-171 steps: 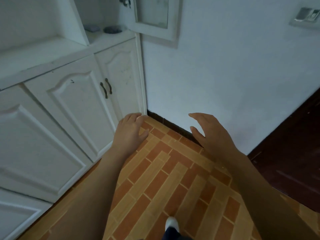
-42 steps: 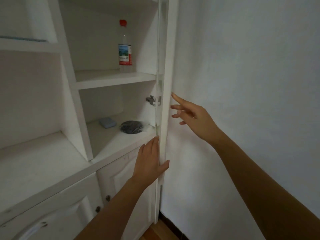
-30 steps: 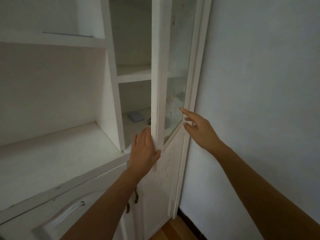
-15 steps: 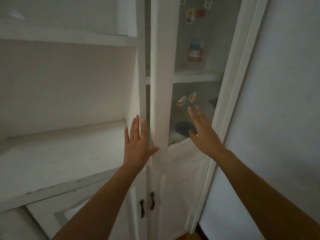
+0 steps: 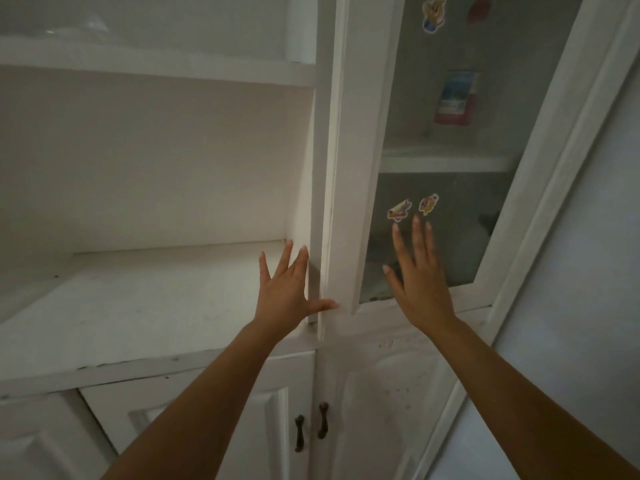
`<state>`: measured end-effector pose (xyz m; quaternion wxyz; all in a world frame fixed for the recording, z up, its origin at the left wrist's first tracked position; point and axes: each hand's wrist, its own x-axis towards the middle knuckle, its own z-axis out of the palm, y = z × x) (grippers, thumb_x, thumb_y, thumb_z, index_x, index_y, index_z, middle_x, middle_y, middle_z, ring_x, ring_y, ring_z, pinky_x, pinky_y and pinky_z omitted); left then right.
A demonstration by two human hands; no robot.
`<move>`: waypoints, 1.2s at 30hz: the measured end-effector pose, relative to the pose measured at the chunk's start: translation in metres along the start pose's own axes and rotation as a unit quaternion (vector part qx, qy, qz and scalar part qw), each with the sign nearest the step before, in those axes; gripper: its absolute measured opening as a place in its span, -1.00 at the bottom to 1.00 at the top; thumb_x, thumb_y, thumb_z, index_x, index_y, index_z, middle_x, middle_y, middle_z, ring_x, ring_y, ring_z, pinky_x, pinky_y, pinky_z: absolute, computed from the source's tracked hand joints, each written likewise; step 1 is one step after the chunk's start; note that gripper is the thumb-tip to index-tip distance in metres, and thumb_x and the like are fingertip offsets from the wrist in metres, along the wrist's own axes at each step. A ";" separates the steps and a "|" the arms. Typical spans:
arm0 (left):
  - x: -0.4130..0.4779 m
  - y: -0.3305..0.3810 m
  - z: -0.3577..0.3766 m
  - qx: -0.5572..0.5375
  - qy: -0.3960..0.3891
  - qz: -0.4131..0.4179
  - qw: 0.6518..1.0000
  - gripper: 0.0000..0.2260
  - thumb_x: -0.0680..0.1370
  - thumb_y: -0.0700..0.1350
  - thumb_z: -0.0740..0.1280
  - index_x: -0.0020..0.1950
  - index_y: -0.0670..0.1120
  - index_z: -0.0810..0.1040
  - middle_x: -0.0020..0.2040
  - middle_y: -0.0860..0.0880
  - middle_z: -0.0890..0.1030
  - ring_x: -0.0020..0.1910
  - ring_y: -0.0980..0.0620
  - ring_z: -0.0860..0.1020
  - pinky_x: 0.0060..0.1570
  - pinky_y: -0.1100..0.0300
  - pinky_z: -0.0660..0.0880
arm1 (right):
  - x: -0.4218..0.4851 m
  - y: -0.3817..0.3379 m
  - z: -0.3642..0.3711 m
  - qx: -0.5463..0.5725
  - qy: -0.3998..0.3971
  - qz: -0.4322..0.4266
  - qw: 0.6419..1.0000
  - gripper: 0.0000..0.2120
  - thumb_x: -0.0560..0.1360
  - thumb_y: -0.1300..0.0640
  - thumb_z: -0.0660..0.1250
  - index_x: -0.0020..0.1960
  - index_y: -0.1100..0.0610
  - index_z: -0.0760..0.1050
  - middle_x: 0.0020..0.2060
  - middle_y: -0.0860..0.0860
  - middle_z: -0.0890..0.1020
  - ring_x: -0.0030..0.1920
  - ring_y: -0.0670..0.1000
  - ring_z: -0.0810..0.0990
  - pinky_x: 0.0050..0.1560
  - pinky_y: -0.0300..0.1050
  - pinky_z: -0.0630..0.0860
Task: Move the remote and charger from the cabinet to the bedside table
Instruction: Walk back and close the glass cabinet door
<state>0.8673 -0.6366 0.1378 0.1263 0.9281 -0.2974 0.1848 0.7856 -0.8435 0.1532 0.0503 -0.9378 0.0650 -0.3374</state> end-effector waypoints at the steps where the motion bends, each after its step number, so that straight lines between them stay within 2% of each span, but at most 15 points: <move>1: 0.001 -0.001 0.001 -0.002 0.001 0.001 1.000 -0.02 0.28 0.46 0.10 0.48 -0.08 -0.14 0.53 -0.05 -0.01 0.49 0.00 -0.20 0.37 -0.17 -0.36 | 0.001 0.001 0.004 0.003 0.007 0.000 1.000 -0.40 0.52 -0.18 -0.09 0.46 -0.06 -0.25 0.46 0.05 -0.18 0.46 0.09 -0.24 0.42 0.15 0.02; 6: 0.004 -0.003 0.009 0.005 0.031 -0.012 0.999 -0.09 0.31 0.44 0.10 0.49 -0.05 -0.06 0.53 -0.03 0.06 0.50 0.05 -0.10 0.37 -0.12 -0.38 | 0.009 0.002 0.015 0.016 0.027 -0.003 1.000 -0.39 0.51 -0.20 -0.08 0.46 -0.06 -0.24 0.46 0.05 -0.20 0.45 0.08 -0.28 0.43 0.22 0.05; 10: 0.004 0.002 0.015 -0.015 0.075 -0.042 0.996 -0.19 0.35 0.38 0.07 0.48 -0.03 0.05 0.51 -0.04 0.14 0.49 0.04 0.05 0.36 -0.07 -0.40 | 0.017 0.000 0.025 0.006 0.033 0.005 0.999 -0.38 0.50 -0.24 -0.12 0.45 -0.08 -0.28 0.46 0.08 -0.19 0.46 0.13 -0.25 0.44 0.20 -0.02; 13: 0.004 0.003 0.017 -0.024 0.079 -0.053 0.995 -0.19 0.32 0.39 0.03 0.48 0.00 0.05 0.51 -0.03 0.13 0.49 0.02 0.05 0.35 -0.05 -0.42 | 0.018 -0.001 0.030 -0.001 0.039 0.014 0.999 -0.38 0.50 -0.26 -0.15 0.45 -0.08 -0.29 0.47 0.11 -0.16 0.46 0.16 -0.22 0.43 0.18 -0.07; 18: 0.002 0.004 0.018 -0.056 0.086 -0.057 0.993 -0.20 0.32 0.37 0.08 0.47 0.00 0.07 0.49 -0.04 0.19 0.49 0.00 0.05 0.38 -0.05 -0.36 | 0.018 -0.001 0.025 -0.013 0.029 0.007 0.999 -0.37 0.50 -0.23 -0.10 0.46 -0.05 -0.26 0.47 0.13 -0.15 0.46 0.19 -0.20 0.43 0.18 -0.04; 21: 0.000 0.007 0.015 -0.051 0.074 -0.067 0.994 -0.22 0.35 0.36 0.11 0.47 0.00 0.06 0.49 -0.03 0.19 0.50 0.01 0.03 0.37 -0.06 -0.37 | 0.016 -0.001 0.017 -0.020 0.012 0.003 1.000 -0.35 0.53 -0.18 0.02 0.46 -0.03 -0.23 0.49 0.15 -0.13 0.45 0.17 -0.23 0.41 0.20 0.02; 25: -0.003 0.014 0.008 -0.051 0.050 -0.080 0.994 -0.27 0.44 0.29 0.17 0.48 -0.03 0.02 0.49 -0.03 0.21 0.50 0.00 0.01 0.39 -0.08 -0.34 | 0.013 -0.006 0.000 -0.015 -0.047 0.007 0.999 -0.28 0.54 -0.04 0.15 0.43 -0.03 -0.31 0.49 0.13 -0.20 0.46 0.17 -0.30 0.44 0.21 0.01; 29: -0.008 0.023 -0.004 -0.050 0.017 -0.081 0.995 -0.35 0.52 0.16 0.19 0.47 -0.11 0.01 0.46 -0.08 0.28 0.48 -0.04 0.12 0.44 -0.11 -0.18 | 0.008 -0.013 -0.023 0.035 -0.082 0.017 0.996 -0.34 0.55 0.04 0.15 0.46 -0.06 -0.21 0.51 0.07 -0.17 0.49 0.16 -0.17 0.44 0.19 0.06; 32: -0.017 0.021 -0.014 -0.072 0.000 -0.083 0.994 -0.39 0.53 0.10 0.22 0.46 -0.09 0.05 0.39 -0.10 0.39 0.39 -0.07 0.30 0.44 -0.09 -0.02 | -0.003 -0.018 -0.039 0.087 -0.078 0.036 0.992 -0.41 0.56 0.09 0.14 0.47 -0.03 -0.10 0.51 0.07 -0.01 0.48 0.17 0.00 0.43 0.14 0.12; 36: -0.032 0.012 -0.024 -0.053 0.004 -0.058 0.997 -0.43 0.53 0.09 0.23 0.45 -0.07 0.12 0.36 -0.10 0.43 0.30 -0.10 0.41 0.35 -0.05 0.26 | -0.025 -0.031 -0.050 0.122 -0.036 0.052 0.991 -0.47 0.55 0.14 0.16 0.46 0.06 0.05 0.45 0.14 0.20 0.42 0.16 0.18 0.39 0.08 0.22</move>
